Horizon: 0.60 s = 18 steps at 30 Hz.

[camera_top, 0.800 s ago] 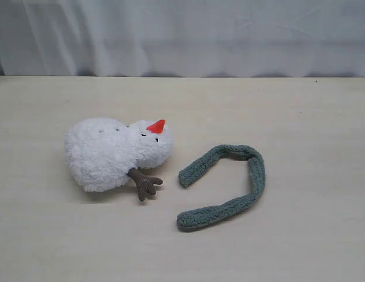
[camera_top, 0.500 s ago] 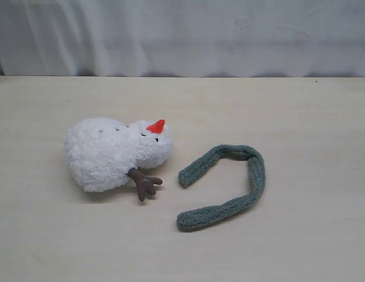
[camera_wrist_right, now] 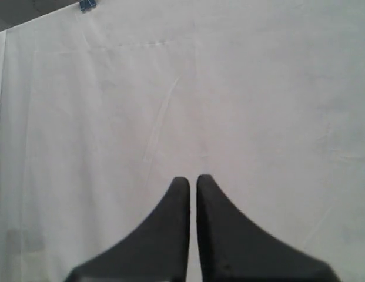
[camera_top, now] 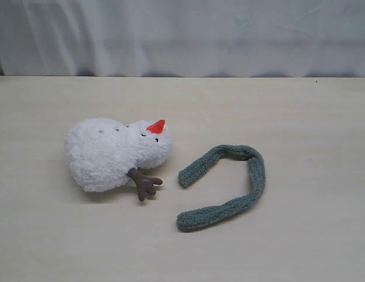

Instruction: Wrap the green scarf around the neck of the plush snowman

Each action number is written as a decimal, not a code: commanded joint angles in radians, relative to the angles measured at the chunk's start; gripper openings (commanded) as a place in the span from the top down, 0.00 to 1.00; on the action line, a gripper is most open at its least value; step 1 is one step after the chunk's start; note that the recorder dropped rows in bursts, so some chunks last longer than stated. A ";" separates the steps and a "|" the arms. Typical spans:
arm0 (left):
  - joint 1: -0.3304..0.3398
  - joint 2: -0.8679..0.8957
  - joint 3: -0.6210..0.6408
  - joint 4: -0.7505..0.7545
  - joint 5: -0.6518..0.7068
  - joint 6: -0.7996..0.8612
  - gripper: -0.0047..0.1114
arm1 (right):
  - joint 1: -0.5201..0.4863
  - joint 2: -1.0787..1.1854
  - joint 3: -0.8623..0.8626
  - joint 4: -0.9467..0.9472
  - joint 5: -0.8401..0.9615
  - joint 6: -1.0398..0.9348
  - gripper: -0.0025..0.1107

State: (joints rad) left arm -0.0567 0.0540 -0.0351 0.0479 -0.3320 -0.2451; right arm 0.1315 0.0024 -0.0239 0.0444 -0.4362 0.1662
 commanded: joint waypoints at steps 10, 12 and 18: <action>-0.002 0.577 -0.146 0.101 -0.321 -0.045 0.15 | -0.002 0.155 -0.093 0.001 0.029 0.032 0.70; -0.002 0.665 -0.172 0.124 -0.371 -0.047 0.08 | -0.002 0.170 -0.093 0.001 0.029 0.032 0.67; -0.002 0.873 -0.304 0.185 -0.442 -0.109 0.09 | -0.002 0.204 -0.093 0.001 0.029 0.032 0.66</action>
State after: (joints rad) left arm -0.0567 0.8486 -0.2704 0.1826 -0.7500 -0.3025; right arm 0.1315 0.1912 -0.1148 0.0444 -0.4109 0.1942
